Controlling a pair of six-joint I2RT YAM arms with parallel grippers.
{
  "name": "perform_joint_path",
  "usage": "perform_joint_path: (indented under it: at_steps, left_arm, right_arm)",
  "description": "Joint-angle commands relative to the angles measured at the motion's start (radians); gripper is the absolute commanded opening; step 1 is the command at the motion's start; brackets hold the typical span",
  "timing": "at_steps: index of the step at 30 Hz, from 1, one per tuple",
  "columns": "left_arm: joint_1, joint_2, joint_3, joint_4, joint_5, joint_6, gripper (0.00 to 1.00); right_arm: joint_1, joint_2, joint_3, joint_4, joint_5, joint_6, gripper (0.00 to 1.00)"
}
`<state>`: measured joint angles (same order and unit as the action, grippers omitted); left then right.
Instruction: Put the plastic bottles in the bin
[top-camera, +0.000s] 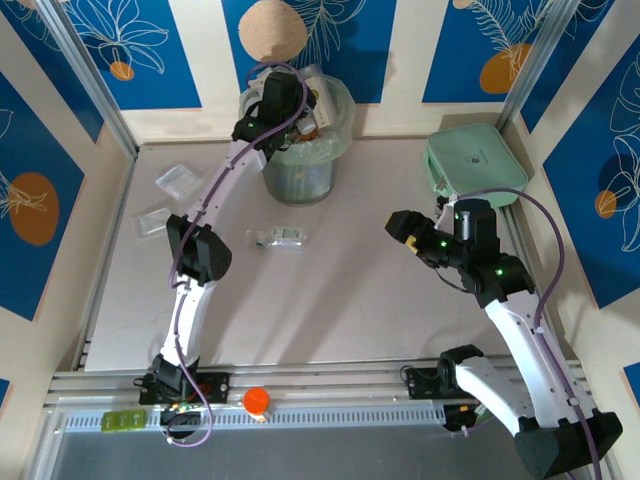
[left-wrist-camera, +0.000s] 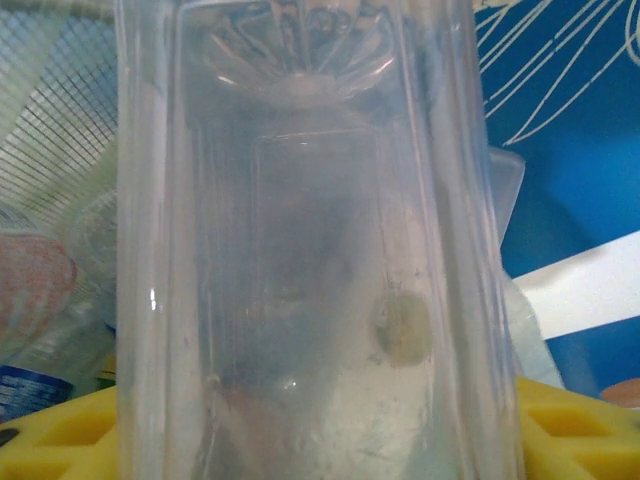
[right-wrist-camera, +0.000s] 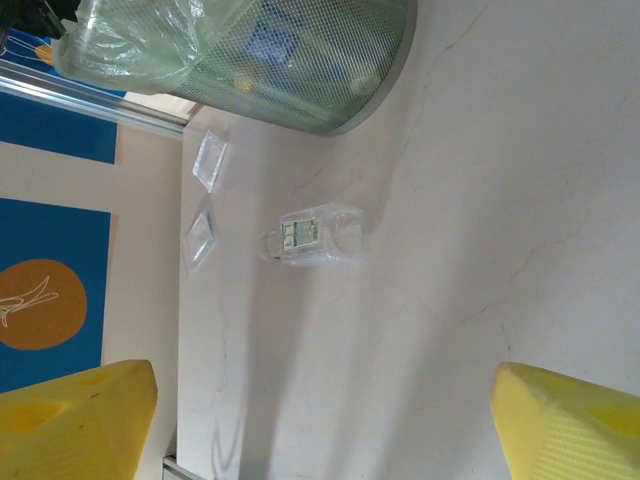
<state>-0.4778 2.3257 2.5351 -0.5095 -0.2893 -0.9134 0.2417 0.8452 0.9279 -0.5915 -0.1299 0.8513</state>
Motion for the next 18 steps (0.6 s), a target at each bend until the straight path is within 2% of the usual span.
perform_joint_path:
  at_steps: [1, 6, 18]
  left_arm:
    - [0.010, 0.023, 0.042, 0.046, 0.014, -0.036, 0.72]
    - [0.011, 0.018, 0.042, 0.034, 0.014, -0.047, 0.80]
    - [0.013, -0.053, 0.042, 0.066, 0.056, 0.045, 0.80]
  right_arm:
    - [0.002, -0.014, -0.009, 0.004, 0.018, -0.031, 0.87]
    - [0.002, -0.009, 0.001, 0.012, 0.026, -0.037, 0.87]
    - [0.008, -0.007, 0.029, 0.006, 0.022, -0.046, 0.87]
